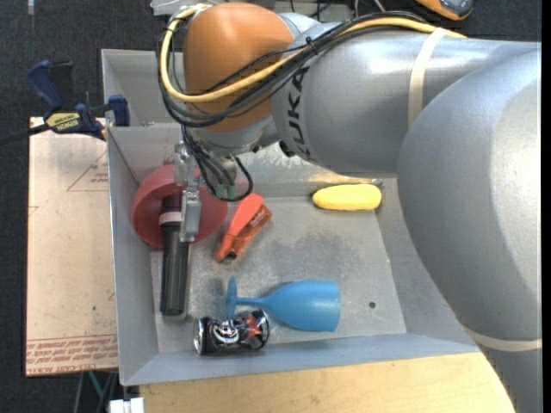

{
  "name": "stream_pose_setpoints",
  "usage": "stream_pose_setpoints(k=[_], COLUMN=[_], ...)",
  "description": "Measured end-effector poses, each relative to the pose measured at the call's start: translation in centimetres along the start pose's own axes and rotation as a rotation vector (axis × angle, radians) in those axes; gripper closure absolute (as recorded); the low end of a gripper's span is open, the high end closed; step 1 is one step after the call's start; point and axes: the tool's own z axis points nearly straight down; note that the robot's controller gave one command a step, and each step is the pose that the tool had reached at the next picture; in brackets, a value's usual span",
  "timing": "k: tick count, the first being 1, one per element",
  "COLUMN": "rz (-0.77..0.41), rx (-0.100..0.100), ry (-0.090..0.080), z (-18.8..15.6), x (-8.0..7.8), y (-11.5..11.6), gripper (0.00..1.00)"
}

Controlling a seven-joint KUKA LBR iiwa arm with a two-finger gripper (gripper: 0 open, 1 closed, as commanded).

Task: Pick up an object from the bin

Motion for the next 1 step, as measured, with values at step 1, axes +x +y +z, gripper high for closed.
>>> stream_pose_setpoints(k=[1], rz=[0.004], rx=[-0.001], ry=[-0.007], z=[-0.54], x=[-0.16], y=[-0.16], gripper=[0.00])
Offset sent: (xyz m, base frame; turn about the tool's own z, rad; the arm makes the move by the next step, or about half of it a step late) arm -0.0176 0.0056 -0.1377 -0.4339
